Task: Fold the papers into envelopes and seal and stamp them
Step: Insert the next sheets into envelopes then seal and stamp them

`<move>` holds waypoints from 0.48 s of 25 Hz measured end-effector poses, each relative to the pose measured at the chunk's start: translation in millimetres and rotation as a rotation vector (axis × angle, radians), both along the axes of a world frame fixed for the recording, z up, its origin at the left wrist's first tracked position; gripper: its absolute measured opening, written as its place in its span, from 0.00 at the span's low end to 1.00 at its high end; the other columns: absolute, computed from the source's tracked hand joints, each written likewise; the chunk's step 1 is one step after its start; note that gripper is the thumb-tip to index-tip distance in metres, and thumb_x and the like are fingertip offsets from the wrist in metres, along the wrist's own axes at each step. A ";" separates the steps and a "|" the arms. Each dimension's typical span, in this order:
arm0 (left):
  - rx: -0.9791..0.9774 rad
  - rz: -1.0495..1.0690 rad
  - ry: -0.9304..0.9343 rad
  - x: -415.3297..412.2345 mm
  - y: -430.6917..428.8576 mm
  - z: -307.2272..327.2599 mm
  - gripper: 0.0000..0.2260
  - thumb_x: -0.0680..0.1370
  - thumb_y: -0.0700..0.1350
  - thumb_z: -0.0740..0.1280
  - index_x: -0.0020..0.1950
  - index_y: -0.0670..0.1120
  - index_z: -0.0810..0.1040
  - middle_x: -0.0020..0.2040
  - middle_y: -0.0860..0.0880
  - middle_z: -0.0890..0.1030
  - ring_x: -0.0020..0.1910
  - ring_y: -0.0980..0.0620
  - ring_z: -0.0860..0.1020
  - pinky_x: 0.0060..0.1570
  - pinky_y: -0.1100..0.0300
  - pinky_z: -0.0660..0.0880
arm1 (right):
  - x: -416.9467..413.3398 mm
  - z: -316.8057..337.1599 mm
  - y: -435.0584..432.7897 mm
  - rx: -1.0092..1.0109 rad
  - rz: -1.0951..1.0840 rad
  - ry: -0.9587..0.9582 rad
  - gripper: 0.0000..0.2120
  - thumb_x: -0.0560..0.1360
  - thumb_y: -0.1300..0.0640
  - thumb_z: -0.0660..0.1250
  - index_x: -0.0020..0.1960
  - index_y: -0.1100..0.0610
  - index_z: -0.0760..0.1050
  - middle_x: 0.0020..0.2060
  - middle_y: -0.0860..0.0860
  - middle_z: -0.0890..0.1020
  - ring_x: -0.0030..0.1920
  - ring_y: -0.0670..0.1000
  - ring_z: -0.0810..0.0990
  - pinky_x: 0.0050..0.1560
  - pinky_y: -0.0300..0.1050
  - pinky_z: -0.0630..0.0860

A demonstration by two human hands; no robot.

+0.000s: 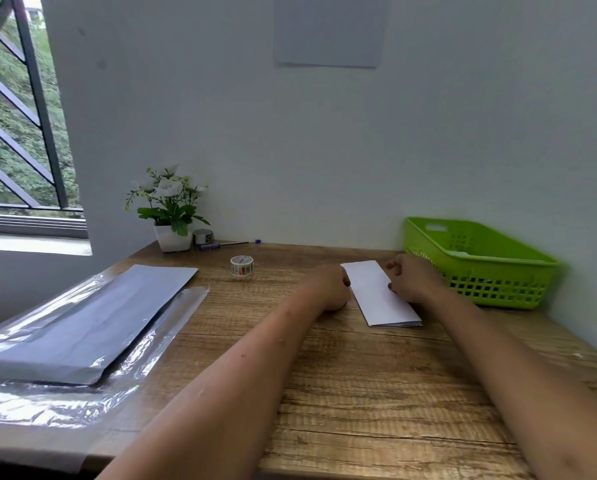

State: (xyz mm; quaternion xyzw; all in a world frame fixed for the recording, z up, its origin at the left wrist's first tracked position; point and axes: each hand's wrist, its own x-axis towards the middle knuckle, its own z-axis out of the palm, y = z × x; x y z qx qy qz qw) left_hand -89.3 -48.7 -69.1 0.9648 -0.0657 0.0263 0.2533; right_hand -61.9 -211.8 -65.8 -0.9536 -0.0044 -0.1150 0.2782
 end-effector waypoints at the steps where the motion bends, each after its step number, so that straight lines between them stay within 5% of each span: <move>1: 0.021 0.013 -0.013 -2.5 3.0 1.9 0.15 0.78 0.41 0.62 0.64 0.48 0.76 0.63 0.48 0.76 0.60 0.48 0.74 0.55 0.57 0.72 | -1.2 0.9 2.7 -0.002 0.016 -0.013 0.14 0.73 0.65 0.65 0.58 0.59 0.77 0.57 0.56 0.80 0.57 0.56 0.77 0.54 0.44 0.73; 7: -0.288 0.243 -0.100 -24.0 64.1 21.9 0.11 0.75 0.40 0.64 0.55 0.49 0.80 0.55 0.49 0.81 0.51 0.48 0.79 0.54 0.55 0.77 | -42.2 26.2 69.2 -0.113 0.118 -0.125 0.14 0.73 0.52 0.65 0.58 0.45 0.77 0.59 0.46 0.79 0.63 0.53 0.74 0.65 0.53 0.65; 10: -0.253 0.520 -0.120 -38.7 135.2 27.0 0.12 0.72 0.45 0.69 0.55 0.47 0.80 0.52 0.47 0.81 0.51 0.47 0.78 0.54 0.55 0.76 | -76.1 31.0 128.1 -0.154 0.268 -0.127 0.12 0.73 0.49 0.63 0.55 0.42 0.77 0.59 0.43 0.79 0.63 0.52 0.73 0.67 0.59 0.59; 12: -0.166 0.711 0.025 -38.0 190.8 16.4 0.20 0.66 0.51 0.73 0.55 0.46 0.78 0.53 0.45 0.80 0.53 0.44 0.77 0.56 0.49 0.76 | -92.3 22.9 173.6 -0.137 0.404 -0.026 0.10 0.73 0.50 0.63 0.52 0.43 0.79 0.59 0.42 0.80 0.62 0.51 0.73 0.67 0.60 0.59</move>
